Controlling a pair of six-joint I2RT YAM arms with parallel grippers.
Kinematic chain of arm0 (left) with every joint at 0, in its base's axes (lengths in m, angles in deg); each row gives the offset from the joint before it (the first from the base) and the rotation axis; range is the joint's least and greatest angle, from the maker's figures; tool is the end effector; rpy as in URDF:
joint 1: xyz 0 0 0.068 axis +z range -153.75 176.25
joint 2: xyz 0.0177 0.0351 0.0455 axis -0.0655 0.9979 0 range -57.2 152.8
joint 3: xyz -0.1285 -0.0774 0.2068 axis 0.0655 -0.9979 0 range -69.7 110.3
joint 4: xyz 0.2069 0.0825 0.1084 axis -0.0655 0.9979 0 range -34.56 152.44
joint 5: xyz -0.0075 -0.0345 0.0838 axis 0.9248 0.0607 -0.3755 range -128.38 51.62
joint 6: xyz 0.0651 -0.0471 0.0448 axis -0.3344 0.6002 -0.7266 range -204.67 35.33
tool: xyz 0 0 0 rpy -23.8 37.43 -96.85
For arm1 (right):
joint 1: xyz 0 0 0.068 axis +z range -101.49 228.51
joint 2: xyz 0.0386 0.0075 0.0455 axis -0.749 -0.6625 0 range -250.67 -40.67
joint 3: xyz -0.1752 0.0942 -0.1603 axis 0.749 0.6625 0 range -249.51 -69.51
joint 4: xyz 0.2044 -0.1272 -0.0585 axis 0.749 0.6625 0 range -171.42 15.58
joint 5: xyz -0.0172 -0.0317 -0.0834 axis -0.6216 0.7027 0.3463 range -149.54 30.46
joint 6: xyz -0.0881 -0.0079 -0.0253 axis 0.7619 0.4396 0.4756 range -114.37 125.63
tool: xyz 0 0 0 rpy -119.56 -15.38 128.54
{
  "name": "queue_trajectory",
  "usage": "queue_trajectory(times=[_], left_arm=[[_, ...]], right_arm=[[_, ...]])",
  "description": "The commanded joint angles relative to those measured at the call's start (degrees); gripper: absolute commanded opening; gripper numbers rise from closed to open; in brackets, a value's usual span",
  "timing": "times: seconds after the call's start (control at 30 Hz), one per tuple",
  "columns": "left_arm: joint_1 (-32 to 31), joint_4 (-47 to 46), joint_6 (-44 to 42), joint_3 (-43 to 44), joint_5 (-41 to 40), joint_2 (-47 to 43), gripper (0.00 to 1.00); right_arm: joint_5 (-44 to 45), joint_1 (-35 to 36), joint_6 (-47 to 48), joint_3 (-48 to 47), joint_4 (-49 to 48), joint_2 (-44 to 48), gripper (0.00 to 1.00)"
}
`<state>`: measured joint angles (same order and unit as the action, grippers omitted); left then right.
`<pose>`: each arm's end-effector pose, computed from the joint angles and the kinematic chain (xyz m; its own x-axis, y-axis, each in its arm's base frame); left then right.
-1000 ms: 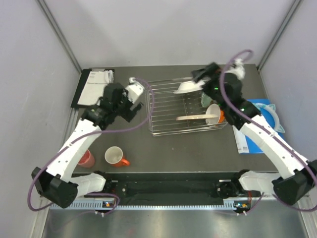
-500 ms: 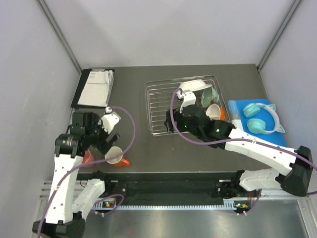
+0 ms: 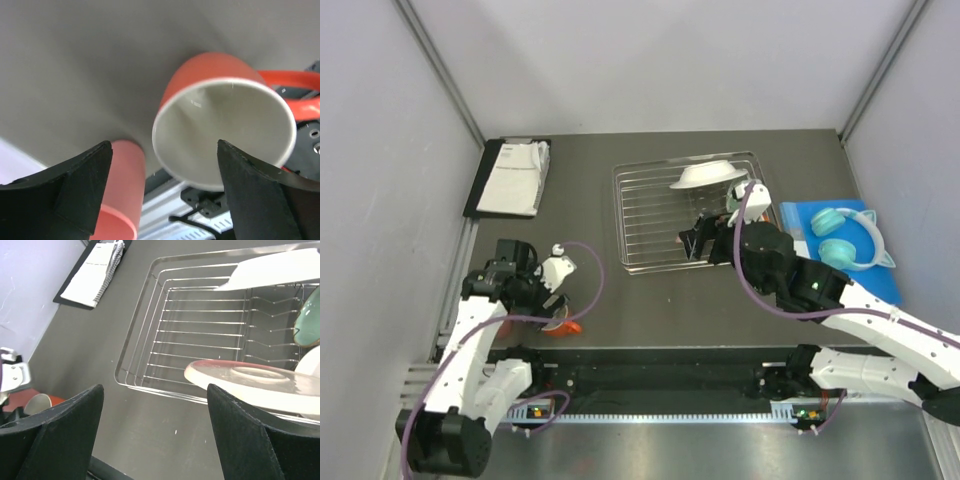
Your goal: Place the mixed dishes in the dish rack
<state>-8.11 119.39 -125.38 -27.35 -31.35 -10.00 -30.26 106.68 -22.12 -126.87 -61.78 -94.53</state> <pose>0.1425 -0.0211 0.1889 -0.6268 0.6969 -0.3485 0.6968 0.7015 0.1494 0.1616 0.1838 0.3456 -0.3594 0.1910 -0.9134 -0.3684 0.8703 0.3270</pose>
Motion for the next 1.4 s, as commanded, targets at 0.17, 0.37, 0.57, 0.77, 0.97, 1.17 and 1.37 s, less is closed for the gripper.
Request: queue_trajectory(times=[0.17, 0.37, 0.57, 0.77, 0.97, 1.17, 1.37], left_arm=[[0.32, -9.37, 0.89, -0.52, 9.30, 10.18, 0.32], [0.32, -7.61, 2.65, 3.70, 12.04, 12.39, 0.00], [0.32, -2.68, 5.63, 24.23, 24.40, 9.41, 0.00], [0.32, -19.31, 24.20, 43.95, 49.64, 8.34, 0.00], [0.32, -53.95, 61.54, 33.71, 58.09, 7.47, 0.00], [-0.12, -71.68, 66.21, 21.90, 55.99, 3.52, 0.00], [-1.09, -69.75, 62.25, 18.30, 55.38, 2.11, 0.00]], right_arm=[[1.57, 0.80, -2.84, 0.85, 0.40, 1.66, 0.81], [1.40, 0.80, -2.93, 0.41, -0.13, 1.05, 0.81], [-5.79, 0.54, -0.74, -2.22, -3.63, -0.27, 0.95], [-38.99, -5.51, -8.59, 5.84, -27.16, 1.83, 1.00], [-60.47, -19.75, -42.30, 20.52, -69.10, -0.96, 1.00], [-59.96, -21.44, -71.98, 26.07, -110.79, -18.51, 1.00], [-60.66, -18.28, -73.42, 23.09, -111.23, -24.79, 1.00]])
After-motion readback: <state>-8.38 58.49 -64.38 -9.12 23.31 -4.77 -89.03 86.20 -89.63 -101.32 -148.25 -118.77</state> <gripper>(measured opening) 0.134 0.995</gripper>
